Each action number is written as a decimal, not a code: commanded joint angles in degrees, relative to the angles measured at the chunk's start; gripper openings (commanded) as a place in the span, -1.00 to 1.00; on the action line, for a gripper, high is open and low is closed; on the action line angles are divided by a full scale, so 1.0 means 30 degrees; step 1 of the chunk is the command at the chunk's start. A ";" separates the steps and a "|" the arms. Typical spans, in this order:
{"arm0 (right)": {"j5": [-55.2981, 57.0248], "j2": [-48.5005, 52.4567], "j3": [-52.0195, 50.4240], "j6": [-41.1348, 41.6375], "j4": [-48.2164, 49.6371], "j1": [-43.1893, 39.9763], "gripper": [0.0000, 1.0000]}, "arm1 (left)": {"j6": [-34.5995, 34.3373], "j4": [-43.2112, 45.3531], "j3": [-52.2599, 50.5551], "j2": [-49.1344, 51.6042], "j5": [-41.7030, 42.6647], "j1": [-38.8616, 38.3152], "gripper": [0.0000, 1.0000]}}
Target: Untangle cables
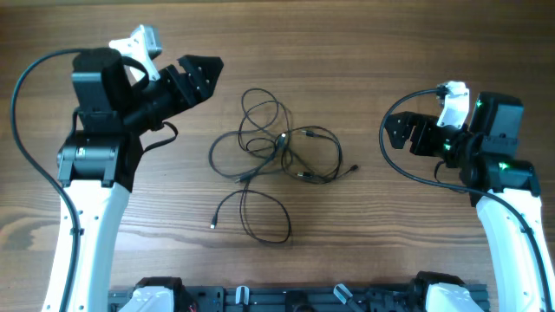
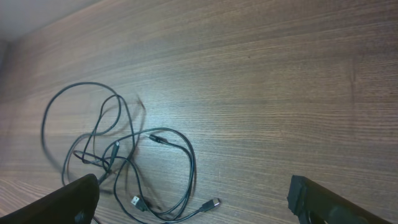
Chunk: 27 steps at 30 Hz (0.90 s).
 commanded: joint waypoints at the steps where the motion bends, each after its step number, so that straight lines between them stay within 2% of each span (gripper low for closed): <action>1: -0.0379 0.0073 0.0029 -0.0408 0.0095 -0.0044 0.99 | 0.2696 -0.1647 0.0095 0.0707 -0.0306 -0.0838 0.95; 5: -0.0379 0.0073 0.0029 -0.0401 0.0095 -0.0044 1.00 | 0.6105 -0.4299 0.0095 0.2157 -0.0386 -0.1858 0.91; 8: -0.0379 0.0073 0.0029 -0.0401 0.0087 -0.0044 0.99 | 0.9500 -0.5566 0.0095 0.3891 -0.0459 -0.2390 0.73; 15: -0.0379 0.0073 0.0029 -0.0408 0.0051 -0.0044 0.99 | 1.3806 -0.5952 0.0095 0.6601 -0.0452 -0.2528 0.68; 17: -0.0379 0.0073 0.0029 -0.0401 0.0058 -0.0044 1.00 | 1.5438 -0.6375 0.0095 0.7206 -0.0758 -0.2528 0.72; 23: -0.0379 0.0073 0.0029 -0.0408 0.0058 -0.0044 0.99 | 1.6837 -0.6069 0.0095 0.9522 -0.1217 -0.2528 0.65; 27: -0.0379 0.0073 0.0029 -0.0393 0.0087 -0.0044 0.99 | 1.6917 -0.4750 0.0095 1.0805 -0.1209 -0.2943 0.50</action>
